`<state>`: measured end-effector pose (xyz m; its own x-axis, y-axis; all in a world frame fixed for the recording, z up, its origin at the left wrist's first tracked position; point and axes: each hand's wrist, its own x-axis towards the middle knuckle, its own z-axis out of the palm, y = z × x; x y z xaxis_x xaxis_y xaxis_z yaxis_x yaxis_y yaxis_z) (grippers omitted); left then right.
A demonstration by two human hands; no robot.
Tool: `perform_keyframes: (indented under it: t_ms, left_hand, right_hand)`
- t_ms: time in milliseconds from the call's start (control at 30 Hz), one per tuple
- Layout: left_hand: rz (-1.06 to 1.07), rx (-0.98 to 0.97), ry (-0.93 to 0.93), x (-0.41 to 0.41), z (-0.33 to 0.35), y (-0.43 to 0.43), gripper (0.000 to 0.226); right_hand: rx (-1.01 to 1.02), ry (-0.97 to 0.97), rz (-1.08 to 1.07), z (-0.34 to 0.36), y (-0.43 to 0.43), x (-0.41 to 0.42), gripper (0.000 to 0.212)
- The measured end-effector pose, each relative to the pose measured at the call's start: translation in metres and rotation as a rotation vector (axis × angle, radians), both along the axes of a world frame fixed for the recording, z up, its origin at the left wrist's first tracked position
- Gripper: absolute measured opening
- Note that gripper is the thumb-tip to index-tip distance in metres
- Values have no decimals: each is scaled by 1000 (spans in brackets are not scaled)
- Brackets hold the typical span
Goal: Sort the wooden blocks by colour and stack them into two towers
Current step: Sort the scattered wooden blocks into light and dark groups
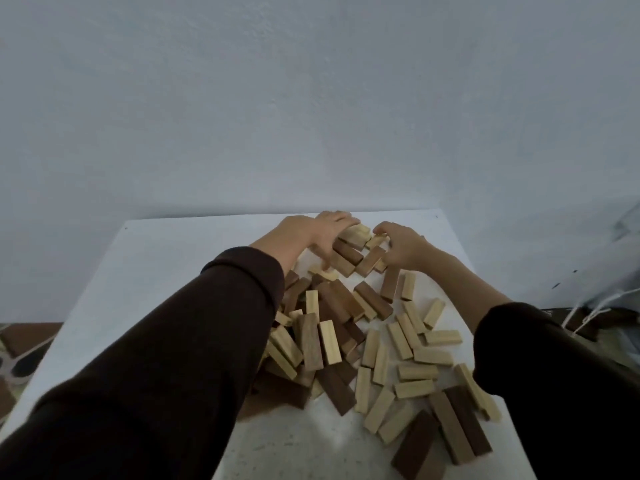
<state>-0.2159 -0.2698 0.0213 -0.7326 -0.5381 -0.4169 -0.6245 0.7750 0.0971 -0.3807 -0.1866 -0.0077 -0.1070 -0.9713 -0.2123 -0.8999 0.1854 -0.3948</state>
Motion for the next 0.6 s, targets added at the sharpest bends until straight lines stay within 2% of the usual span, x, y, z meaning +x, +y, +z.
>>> perform_keyframes:
  t_ms: [133,267,600]
  left_hand:
    - [-6,3,-109,-15,-7,-11,128]
    - [12,39,-137,-20,-9,-17,133]
    - [24,77,-38,-15,-11,-25,120]
  right_hand:
    - [-63,-36,23,-10,-3,-4,51]
    - [-94,-50,51,-14,-3,-4,53]
    - [-97,-8,83,-11,-4,-2,52]
